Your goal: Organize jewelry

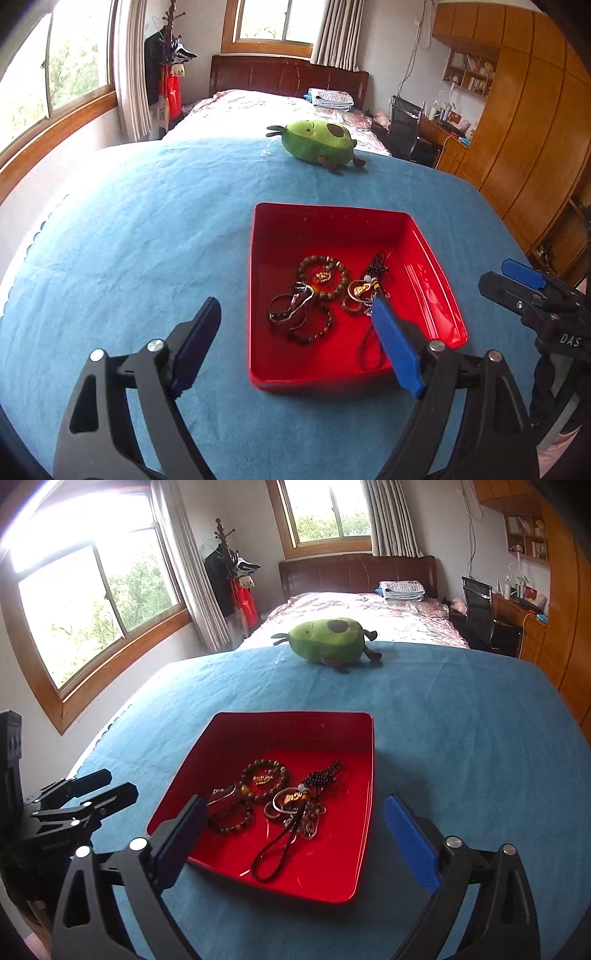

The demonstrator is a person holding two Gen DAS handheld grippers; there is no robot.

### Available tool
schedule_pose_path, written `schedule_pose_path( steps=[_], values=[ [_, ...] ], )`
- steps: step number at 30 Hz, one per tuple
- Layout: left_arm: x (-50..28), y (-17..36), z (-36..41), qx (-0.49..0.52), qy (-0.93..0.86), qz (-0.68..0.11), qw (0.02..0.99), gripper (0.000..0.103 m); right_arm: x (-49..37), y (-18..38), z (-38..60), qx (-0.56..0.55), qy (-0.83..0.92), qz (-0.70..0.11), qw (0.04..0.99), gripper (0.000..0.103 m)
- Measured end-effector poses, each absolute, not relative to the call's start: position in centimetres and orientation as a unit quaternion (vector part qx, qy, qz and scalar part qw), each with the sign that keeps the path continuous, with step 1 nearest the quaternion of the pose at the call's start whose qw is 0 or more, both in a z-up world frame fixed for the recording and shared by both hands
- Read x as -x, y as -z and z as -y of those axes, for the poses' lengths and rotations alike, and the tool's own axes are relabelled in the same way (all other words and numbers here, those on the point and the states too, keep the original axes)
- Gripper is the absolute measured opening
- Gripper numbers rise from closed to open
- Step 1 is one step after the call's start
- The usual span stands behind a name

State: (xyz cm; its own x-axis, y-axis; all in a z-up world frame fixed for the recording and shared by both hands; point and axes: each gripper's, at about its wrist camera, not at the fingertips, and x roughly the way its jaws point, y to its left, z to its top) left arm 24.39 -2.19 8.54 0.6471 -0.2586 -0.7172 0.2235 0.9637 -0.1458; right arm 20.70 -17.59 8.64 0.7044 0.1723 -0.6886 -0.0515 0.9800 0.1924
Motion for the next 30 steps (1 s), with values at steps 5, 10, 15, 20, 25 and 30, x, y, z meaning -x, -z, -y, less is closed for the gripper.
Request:
schedule_pose_path(
  steps=[5, 10, 15, 20, 25, 30],
  values=[
    [-23.5, -8.4, 1.6, 0.024, 0.126, -0.395, 0.91, 0.091, -20.0, -7.9, 18.0, -0.096, -0.047, -0.407, 0.907, 0.099],
    [-22.5, -7.6, 1.0, 0.019, 0.117, -0.396, 0.91, 0.095, -19.1, -7.2, 18.1, -0.098, -0.026, -0.424, 0.9, 0.099],
    [-22.2, -6.8, 0.3, 0.024, 0.11, -0.403, 0.908, 0.095, -18.1, -7.0, 17.7, -0.097, -0.031, -0.425, 0.9, 0.099],
    [-21.8, -6.0, -0.1, 0.017, 0.112, -0.409, 0.905, 0.095, -17.1, -6.7, 17.1, -0.096, -0.036, -0.424, 0.9, 0.099],
    [-21.6, -5.2, 0.0, 0.01, 0.112, -0.415, 0.903, 0.095, -16.6, -5.5, 16.9, -0.099, -0.041, -0.431, 0.896, 0.099],
    [-21.6, -4.4, 0.1, 0.013, 0.111, -0.422, 0.9, 0.095, -16.3, -4.5, 17.0, -0.098, -0.039, -0.44, 0.892, 0.099]
  ],
)
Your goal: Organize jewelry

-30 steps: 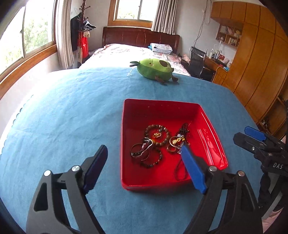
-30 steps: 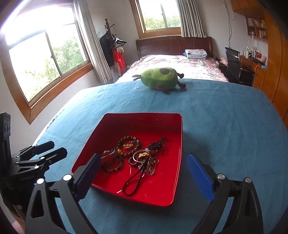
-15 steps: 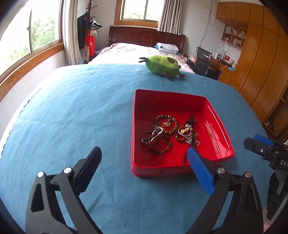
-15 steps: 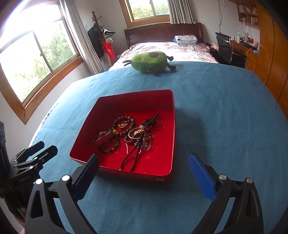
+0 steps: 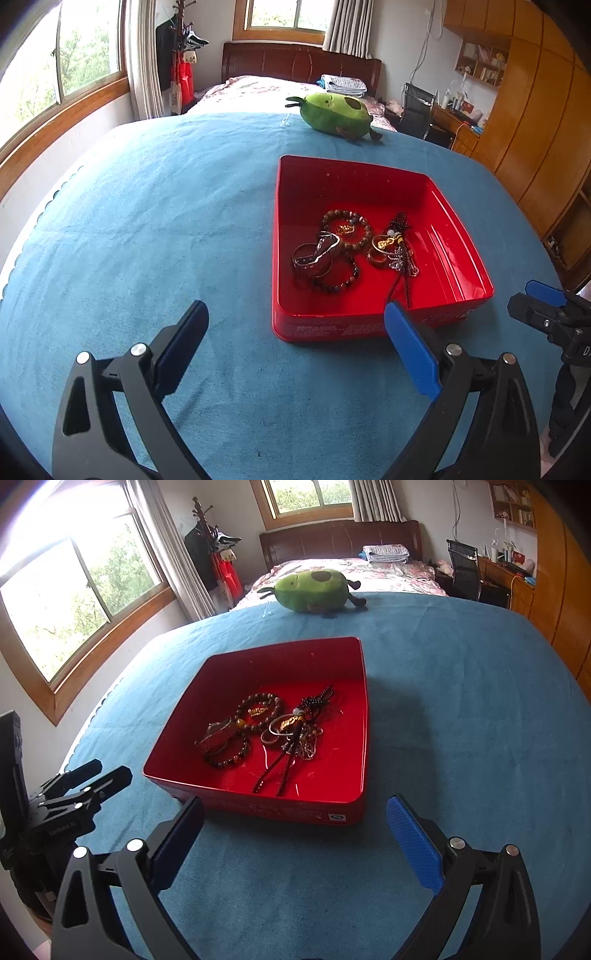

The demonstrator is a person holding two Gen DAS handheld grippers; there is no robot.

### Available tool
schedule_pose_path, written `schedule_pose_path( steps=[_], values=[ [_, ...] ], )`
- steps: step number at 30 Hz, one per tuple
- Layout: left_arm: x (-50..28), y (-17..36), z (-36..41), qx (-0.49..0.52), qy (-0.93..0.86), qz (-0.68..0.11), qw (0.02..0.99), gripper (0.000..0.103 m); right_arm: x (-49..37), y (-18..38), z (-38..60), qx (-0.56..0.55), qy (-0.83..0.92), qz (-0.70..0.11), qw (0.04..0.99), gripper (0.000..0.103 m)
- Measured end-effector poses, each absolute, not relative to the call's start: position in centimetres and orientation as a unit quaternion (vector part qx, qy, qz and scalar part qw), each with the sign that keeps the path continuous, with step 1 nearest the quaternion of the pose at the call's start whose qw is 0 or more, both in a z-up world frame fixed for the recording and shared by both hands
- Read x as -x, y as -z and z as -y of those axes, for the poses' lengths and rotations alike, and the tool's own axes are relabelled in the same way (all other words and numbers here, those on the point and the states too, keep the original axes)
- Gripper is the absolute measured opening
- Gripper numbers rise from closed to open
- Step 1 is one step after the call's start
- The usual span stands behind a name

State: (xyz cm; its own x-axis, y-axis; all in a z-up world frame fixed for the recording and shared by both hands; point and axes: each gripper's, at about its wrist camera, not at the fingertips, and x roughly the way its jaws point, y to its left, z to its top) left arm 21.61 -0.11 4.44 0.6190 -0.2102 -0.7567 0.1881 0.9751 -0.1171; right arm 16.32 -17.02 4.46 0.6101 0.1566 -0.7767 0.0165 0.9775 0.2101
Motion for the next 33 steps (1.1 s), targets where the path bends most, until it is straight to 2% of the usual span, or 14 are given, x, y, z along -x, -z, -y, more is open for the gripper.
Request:
schedule_pose_path(
  steps=[33],
  values=[
    [-21.8, -2.7, 1.1, -0.004, 0.1, -0.429, 0.898, 0.095, -17.3, -1.3, 15.5, -0.082, -0.023, -0.458, 0.885, 0.099]
  ],
)
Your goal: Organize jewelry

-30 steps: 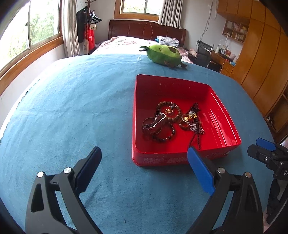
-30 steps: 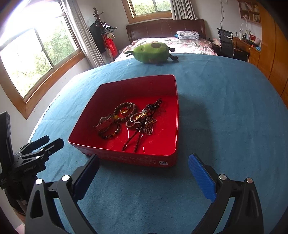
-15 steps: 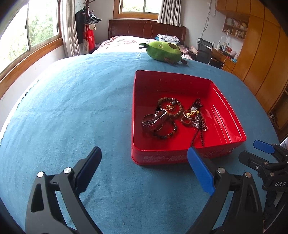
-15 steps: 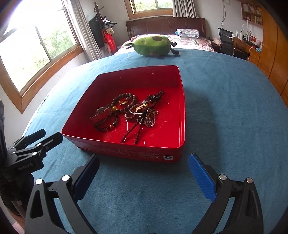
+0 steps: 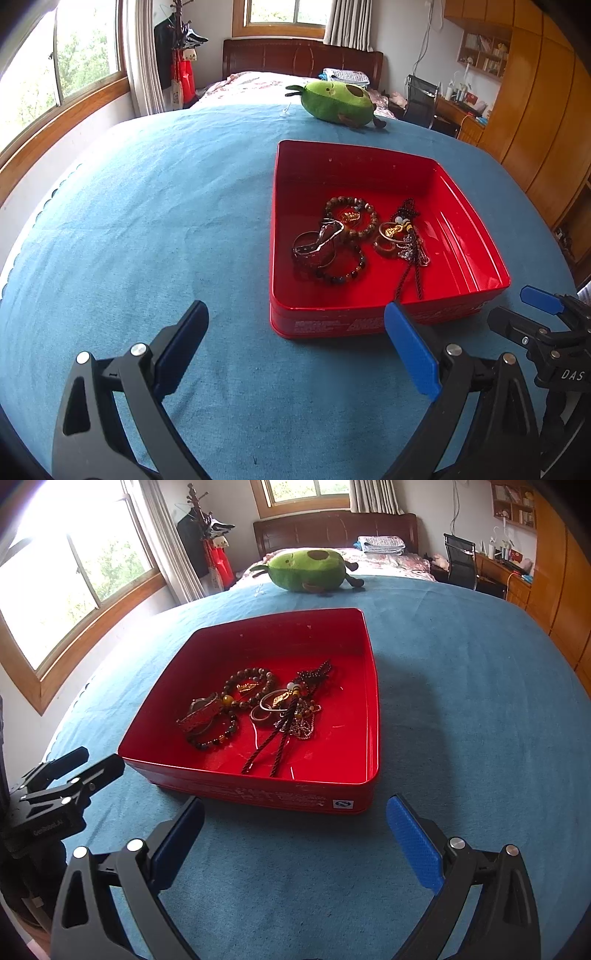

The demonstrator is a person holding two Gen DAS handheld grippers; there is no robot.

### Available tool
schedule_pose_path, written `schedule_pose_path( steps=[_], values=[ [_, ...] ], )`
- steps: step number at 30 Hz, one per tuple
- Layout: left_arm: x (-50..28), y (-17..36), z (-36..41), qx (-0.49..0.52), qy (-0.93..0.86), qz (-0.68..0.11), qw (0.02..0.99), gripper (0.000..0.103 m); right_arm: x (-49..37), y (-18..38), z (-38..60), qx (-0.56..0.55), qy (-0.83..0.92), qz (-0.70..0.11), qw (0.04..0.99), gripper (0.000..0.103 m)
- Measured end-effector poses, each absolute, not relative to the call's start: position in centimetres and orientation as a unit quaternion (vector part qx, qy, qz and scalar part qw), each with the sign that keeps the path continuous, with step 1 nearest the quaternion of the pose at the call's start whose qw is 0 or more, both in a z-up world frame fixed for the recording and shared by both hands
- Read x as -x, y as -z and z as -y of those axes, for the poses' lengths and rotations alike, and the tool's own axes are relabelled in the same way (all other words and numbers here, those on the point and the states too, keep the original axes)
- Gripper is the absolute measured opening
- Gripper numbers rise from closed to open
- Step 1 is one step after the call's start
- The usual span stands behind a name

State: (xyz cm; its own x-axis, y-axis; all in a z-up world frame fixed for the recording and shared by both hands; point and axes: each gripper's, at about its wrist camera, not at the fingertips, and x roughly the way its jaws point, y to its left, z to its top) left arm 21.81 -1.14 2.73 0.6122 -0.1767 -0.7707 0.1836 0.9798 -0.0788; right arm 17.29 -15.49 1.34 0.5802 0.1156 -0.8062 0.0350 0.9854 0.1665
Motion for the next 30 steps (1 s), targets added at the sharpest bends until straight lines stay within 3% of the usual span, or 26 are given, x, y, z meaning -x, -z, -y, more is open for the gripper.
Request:
schedule_pose_path(
  steps=[30],
  values=[
    [-21.93, -2.61, 1.18, -0.008, 0.098, -0.43, 0.897, 0.095, -17.56, -1.11, 15.51, -0.086, -0.027, -0.46, 0.883, 0.099]
  ],
)
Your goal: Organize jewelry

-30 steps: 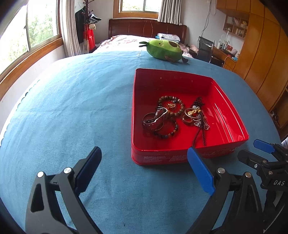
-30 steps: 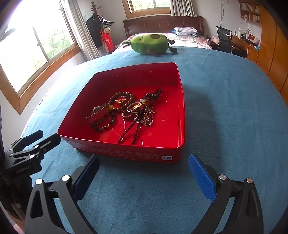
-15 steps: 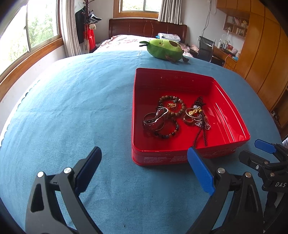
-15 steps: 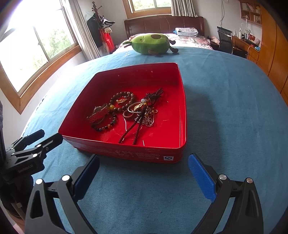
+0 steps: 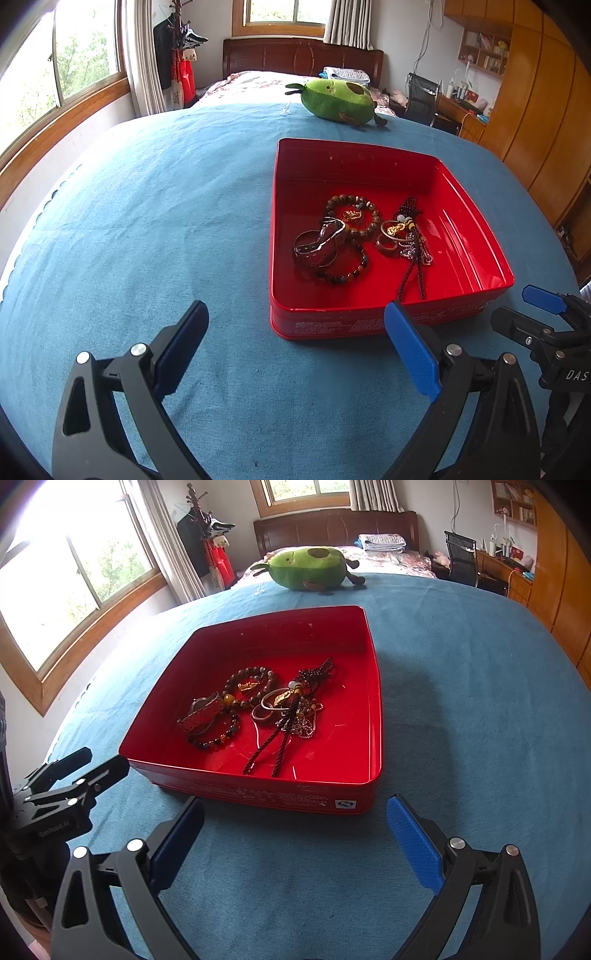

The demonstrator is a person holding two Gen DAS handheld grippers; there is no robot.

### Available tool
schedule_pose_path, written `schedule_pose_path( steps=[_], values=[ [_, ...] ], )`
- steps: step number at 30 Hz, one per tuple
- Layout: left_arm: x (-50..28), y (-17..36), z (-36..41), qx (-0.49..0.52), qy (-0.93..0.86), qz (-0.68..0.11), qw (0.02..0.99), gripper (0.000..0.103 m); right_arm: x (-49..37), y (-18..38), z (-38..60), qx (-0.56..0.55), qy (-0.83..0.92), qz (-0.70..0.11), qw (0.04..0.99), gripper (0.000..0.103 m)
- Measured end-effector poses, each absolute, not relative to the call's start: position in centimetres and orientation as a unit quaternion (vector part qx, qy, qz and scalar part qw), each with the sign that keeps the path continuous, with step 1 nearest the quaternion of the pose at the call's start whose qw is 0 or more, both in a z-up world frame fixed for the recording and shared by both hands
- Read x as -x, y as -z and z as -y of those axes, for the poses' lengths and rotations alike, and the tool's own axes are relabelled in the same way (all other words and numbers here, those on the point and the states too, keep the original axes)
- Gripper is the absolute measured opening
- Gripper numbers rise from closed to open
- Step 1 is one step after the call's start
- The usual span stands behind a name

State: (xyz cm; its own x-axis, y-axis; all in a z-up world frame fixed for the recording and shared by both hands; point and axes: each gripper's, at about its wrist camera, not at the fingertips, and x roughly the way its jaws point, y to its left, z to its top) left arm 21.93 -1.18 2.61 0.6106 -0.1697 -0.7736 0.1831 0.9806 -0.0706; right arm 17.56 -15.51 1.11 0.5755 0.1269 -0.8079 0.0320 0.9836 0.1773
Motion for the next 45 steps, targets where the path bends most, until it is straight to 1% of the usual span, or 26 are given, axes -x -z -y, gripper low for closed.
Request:
schedule_pose_path(
  steps=[45],
  values=[
    [-22.2, -2.61, 1.06, -0.012, 0.096, -0.432, 0.897, 0.095, -17.76, -0.67, 15.47, -0.084, -0.029, -0.464, 0.881, 0.099]
  ],
)
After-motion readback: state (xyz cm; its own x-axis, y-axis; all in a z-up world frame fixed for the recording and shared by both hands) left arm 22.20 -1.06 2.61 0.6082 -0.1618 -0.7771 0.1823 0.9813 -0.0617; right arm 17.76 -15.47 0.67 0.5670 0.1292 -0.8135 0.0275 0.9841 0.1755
